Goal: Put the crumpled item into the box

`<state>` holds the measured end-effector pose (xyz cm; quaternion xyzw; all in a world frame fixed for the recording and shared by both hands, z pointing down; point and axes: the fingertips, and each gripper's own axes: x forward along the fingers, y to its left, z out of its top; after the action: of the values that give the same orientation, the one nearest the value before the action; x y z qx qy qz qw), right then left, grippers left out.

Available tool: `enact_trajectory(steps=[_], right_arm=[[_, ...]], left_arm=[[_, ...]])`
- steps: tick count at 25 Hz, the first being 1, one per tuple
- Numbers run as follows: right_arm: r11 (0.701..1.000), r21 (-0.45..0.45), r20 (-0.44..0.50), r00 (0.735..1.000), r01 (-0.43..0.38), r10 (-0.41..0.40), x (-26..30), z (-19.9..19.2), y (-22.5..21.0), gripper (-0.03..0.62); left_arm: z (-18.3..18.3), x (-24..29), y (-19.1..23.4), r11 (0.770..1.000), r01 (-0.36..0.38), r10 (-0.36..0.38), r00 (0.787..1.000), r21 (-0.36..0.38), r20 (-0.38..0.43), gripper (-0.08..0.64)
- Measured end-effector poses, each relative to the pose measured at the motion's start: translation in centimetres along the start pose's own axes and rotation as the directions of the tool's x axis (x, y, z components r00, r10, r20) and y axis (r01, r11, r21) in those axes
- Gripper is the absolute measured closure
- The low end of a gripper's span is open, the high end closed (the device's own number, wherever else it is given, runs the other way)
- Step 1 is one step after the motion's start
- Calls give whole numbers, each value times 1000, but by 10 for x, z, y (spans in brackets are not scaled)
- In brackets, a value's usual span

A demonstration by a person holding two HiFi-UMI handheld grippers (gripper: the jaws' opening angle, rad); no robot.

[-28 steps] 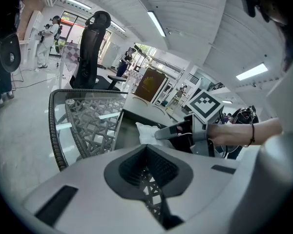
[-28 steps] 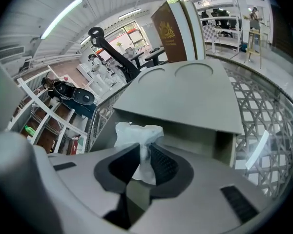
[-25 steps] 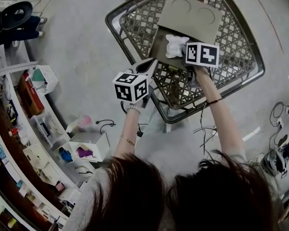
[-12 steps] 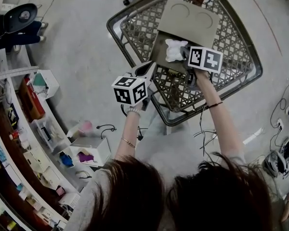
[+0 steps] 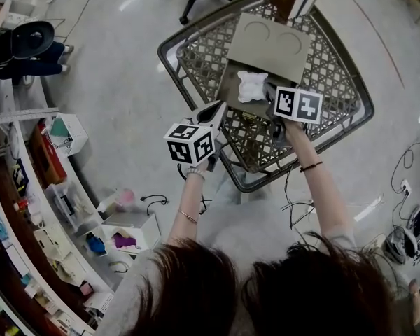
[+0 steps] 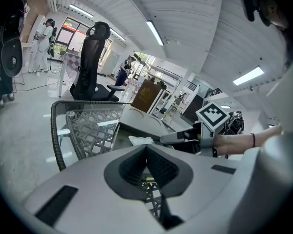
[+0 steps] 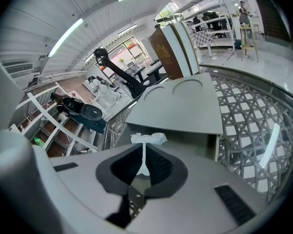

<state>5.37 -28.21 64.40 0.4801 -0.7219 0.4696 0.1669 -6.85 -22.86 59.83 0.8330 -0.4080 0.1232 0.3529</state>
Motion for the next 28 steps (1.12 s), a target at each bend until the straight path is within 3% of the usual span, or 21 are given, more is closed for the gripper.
enact_trajectory(steps=[10,17,28], right_arm=[[988,-109,40,993,-107,111,-33,9,29,568],[966,-167,123,967,-199,221,-68,28,58,571],[935,-268,219,931,-231,293,-120,51,91,571]], left_arm=[[22,-14,-18,999,16,-18,999,47,43,542],[40,-28,-34,994,31,-39,996,103,77,543],[62,-57,-60,985,46,-69,988,164,139,543]])
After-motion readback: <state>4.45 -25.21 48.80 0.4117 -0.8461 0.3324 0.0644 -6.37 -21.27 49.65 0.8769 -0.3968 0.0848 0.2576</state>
